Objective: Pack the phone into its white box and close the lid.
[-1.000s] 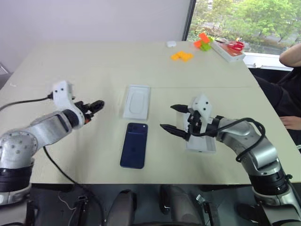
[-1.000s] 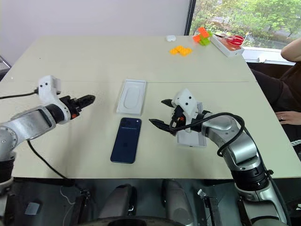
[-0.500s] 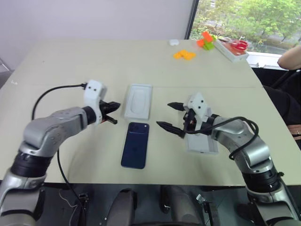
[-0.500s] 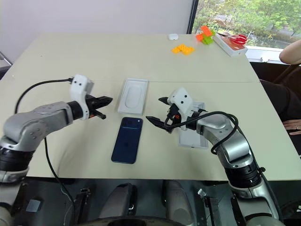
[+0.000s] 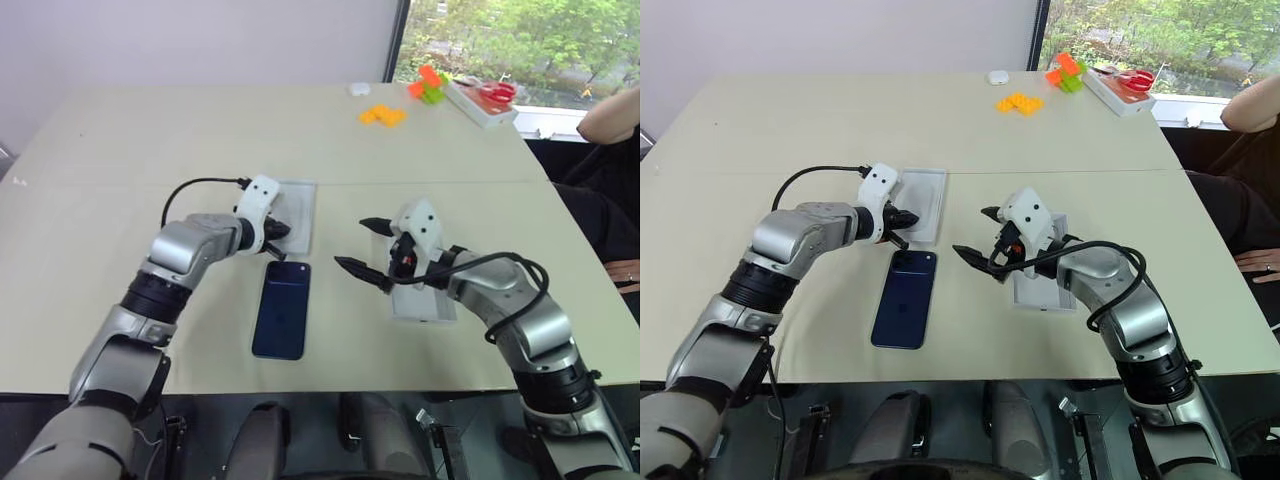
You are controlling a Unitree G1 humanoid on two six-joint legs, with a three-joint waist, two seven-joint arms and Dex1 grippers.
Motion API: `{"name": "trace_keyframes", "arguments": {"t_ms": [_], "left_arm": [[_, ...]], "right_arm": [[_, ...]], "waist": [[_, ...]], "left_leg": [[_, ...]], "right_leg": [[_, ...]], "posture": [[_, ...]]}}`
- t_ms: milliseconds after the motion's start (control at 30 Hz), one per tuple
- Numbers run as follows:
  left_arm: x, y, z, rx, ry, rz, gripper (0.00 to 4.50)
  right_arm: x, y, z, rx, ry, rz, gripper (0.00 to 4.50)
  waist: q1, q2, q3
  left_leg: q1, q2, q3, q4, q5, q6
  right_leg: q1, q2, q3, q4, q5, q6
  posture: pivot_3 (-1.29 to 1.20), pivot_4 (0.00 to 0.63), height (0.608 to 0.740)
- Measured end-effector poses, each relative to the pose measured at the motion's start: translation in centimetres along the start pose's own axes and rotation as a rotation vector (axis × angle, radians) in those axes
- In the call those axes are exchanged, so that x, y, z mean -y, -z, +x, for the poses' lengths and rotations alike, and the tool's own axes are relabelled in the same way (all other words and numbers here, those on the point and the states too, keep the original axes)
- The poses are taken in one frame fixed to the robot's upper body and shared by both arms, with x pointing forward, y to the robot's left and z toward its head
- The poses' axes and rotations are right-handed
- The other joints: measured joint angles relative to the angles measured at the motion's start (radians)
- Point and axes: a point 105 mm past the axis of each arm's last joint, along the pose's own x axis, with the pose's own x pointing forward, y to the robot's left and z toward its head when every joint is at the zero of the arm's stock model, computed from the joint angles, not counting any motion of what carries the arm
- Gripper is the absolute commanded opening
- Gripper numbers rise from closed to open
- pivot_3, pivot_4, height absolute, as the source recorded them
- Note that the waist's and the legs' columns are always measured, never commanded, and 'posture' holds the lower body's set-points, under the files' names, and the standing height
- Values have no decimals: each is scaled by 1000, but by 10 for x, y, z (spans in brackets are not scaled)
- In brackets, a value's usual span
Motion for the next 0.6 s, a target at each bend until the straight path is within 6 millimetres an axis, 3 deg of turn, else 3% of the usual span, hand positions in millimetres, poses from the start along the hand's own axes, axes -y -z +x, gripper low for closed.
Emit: {"name": "trace_keyframes", "arguments": {"t_ms": [600], "left_arm": [[-14,6,-2,108,-91,-161,53]], "right_arm": [[-3,-1,3,12,-12,9,4500]], "waist": [[-1,0,0]], "left_leg": [[1,1,-1,2,0,0]], "right_leg": [[0,0,0,2,2,-3]], "posture": [[0,150,732]]}}
